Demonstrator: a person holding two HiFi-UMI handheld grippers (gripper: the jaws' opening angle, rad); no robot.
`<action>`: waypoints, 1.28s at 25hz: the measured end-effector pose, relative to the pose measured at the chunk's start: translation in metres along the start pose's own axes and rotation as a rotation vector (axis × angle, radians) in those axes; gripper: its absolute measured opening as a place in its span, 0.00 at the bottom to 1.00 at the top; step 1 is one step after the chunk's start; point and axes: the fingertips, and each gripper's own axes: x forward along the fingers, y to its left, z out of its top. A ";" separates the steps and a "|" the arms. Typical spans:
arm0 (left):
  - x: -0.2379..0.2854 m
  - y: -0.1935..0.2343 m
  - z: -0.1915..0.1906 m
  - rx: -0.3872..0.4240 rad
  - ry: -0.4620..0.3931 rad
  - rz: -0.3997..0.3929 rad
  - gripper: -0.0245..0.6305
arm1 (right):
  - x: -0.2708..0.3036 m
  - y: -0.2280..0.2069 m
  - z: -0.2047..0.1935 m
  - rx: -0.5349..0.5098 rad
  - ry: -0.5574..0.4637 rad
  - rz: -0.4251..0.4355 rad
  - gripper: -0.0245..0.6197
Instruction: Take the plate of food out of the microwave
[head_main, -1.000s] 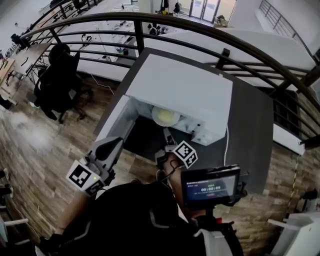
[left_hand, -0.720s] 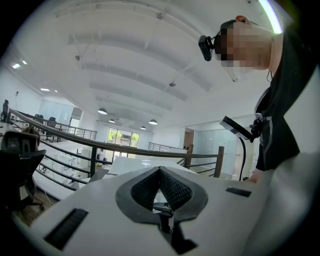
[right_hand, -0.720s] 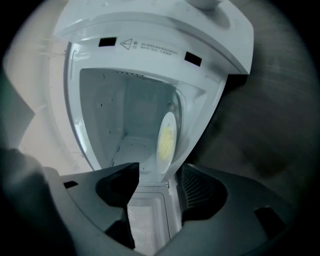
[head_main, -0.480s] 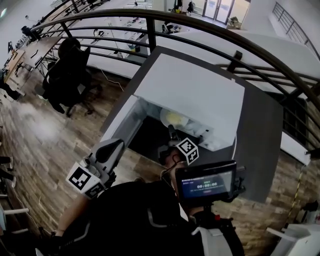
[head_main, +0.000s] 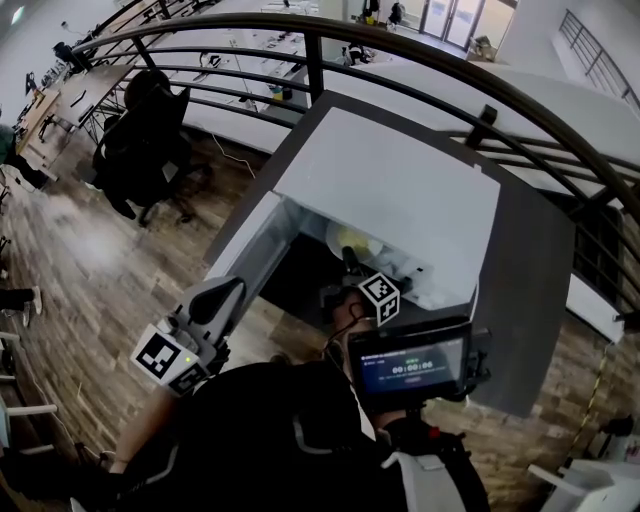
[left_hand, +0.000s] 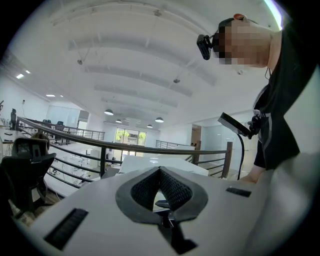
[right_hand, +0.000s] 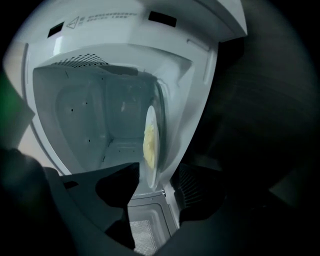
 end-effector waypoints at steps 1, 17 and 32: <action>0.000 0.000 -0.001 -0.001 0.005 0.003 0.04 | 0.000 -0.001 0.000 0.005 0.000 -0.003 0.42; 0.002 0.000 -0.009 -0.013 0.016 0.031 0.04 | 0.003 -0.013 0.015 0.069 -0.039 -0.032 0.26; -0.008 -0.001 -0.015 -0.022 0.020 0.004 0.04 | -0.011 -0.003 0.009 0.043 -0.062 0.045 0.08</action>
